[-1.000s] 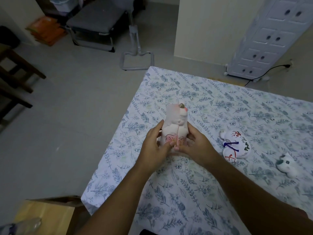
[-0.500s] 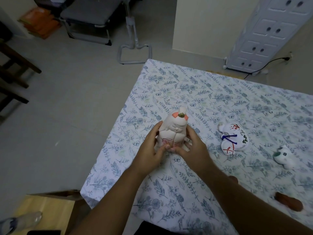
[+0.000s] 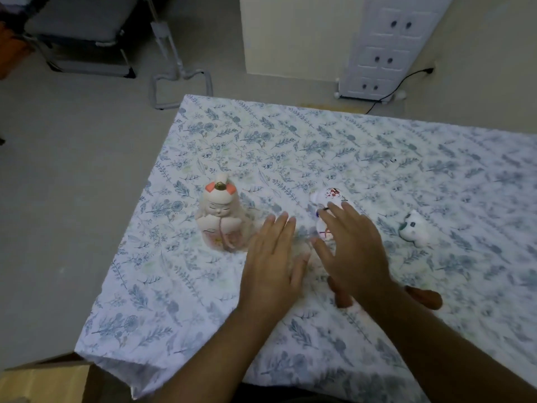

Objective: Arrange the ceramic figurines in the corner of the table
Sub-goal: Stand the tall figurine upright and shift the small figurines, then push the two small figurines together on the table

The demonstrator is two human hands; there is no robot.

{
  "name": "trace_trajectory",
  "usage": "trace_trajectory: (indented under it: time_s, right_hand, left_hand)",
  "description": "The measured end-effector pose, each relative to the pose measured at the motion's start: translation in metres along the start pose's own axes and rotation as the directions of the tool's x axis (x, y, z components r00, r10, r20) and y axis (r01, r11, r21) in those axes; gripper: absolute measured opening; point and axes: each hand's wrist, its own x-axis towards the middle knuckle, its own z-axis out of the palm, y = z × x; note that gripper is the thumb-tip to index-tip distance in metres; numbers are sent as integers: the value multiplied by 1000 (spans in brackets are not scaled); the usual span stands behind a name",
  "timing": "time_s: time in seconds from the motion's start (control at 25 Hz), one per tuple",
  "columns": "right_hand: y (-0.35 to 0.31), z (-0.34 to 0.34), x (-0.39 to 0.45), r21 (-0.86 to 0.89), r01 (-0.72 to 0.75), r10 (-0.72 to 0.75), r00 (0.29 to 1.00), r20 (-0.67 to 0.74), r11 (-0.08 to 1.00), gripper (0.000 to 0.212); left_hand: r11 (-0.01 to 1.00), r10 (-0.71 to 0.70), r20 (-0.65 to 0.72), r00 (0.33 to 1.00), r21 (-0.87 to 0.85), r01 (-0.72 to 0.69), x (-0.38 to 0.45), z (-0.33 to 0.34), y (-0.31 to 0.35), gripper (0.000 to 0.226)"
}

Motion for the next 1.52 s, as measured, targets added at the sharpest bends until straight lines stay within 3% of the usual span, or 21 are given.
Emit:
trace_trajectory:
  time_s: [0.12, 0.24, 0.32, 0.44, 0.56, 0.68, 0.88, 1.04, 1.2, 1.36, 1.52]
  right_hand:
    - [67, -12, -6, -56, -114, 114, 994, -4, 992, 56]
    - [134, -22, -7, -14, -295, 295, 955, 18, 955, 59]
    - [172, -21, -5, 66, -435, 430, 899, 84, 898, 62]
    - [201, -10, -3, 215, -545, 506, 836, 213, 810, 65]
    - [205, -7, -2, 400, -499, 467, 865, 181, 769, 67]
    - [195, -13, 4, 473, -440, 412, 896, 169, 764, 68]
    - [175, -7, 31, 377, -332, 323, 942, 90, 865, 59]
    - [164, 4, 31, 374, -303, 282, 953, 112, 876, 60]
    - [160, 6, 29, 405, -310, 282, 951, 130, 860, 64]
    - [156, -8, 10, 516, -322, 255, 947, 198, 794, 85]
    - [156, -16, -38, 380, -356, 305, 933, 191, 854, 71]
  left_hand:
    - [997, -72, 164, 984, 29, 68, 43, 51, 35, 60]
    - [954, -295, 309, 904, 42, 297, 75, 95, 40, 72]
    - [896, -434, 311, 845, 49, 442, 89, 117, 35, 80]
    - [890, -434, 289, 853, -9, 456, 96, 134, 35, 85]
    - [888, -407, 232, 883, -124, 442, 99, 137, 46, 82]
    - [910, -375, 199, 905, -108, 401, 109, 135, 62, 79]
    - [938, -331, 162, 930, -49, 342, 116, 135, 90, 80]
    - [970, -235, 120, 965, -40, 241, 104, 138, 93, 58]
    - [965, -247, 113, 962, -56, 255, 108, 137, 90, 51]
    - [922, -260, 162, 952, -251, 295, 90, 123, 89, 67]
    - [896, -393, 211, 895, -131, 424, 37, 105, 84, 74]
